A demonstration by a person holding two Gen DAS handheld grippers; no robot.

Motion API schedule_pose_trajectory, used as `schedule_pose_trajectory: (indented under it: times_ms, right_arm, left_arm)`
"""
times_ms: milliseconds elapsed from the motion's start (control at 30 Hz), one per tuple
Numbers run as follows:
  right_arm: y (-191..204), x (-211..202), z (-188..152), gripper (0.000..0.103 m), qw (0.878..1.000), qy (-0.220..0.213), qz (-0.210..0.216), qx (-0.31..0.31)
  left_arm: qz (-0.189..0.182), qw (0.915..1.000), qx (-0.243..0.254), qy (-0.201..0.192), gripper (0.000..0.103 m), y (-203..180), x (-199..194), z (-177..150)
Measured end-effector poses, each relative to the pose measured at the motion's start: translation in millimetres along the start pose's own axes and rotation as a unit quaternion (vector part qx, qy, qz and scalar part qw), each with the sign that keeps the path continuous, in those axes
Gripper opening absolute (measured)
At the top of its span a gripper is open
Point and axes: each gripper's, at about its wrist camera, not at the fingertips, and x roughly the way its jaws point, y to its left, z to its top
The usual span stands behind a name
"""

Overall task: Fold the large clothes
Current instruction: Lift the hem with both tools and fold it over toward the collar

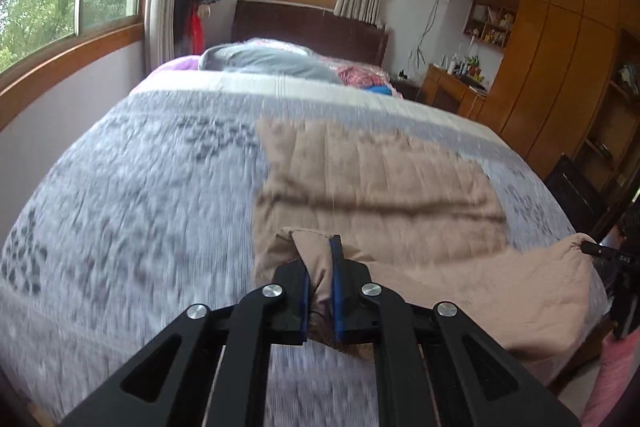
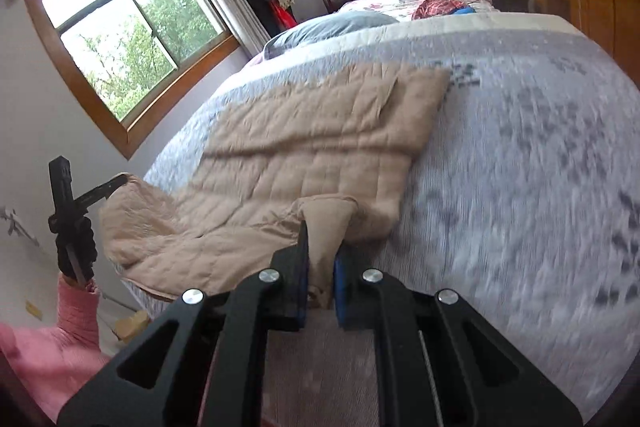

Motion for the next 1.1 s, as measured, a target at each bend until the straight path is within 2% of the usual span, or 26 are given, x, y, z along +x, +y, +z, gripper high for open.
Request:
schedule_pose_trajectory:
  times_ms: [167, 300, 433, 567, 800, 967, 1100]
  right_arm:
    - [-22, 22, 64, 0.009, 0.999, 0.008, 0.007, 0.044]
    - [-37, 45, 100, 0.009, 0.998, 0.020, -0.001, 0.066]
    - [-57, 78, 137, 0.009, 0.995, 0.034, -0.011, 0.090]
    - [-77, 113, 160, 0.009, 0.992, 0.057, -0.020, 0.114]
    - [-116, 174, 182, 0.009, 0.983, 0.099, -0.032, 0.154]
    - [-138, 207, 184, 0.009, 0.976, 0.119, -0.032, 0.181]
    - [-144, 213, 181, 0.015, 0.973, 0.121, -0.023, 0.197]
  left_arm:
    - [0.002, 0.9998, -0.016, -0.007, 0.009, 9, 44, 55]
    - [0.009, 0.9993, -0.036, -0.002, 0.008, 21, 88, 90]
    - [0.026, 0.9987, -0.041, 0.014, 0.009, 27, 134, 110]
    - [0.042, 0.9972, -0.041, 0.047, 0.009, 30, 182, 121]
    - [0.053, 0.9914, -0.053, 0.107, 0.009, 47, 258, 127]
    - [0.052, 0.9878, -0.061, 0.134, 0.011, 55, 289, 126]
    - [0.039, 0.9855, -0.076, 0.146, 0.014, 62, 300, 126]
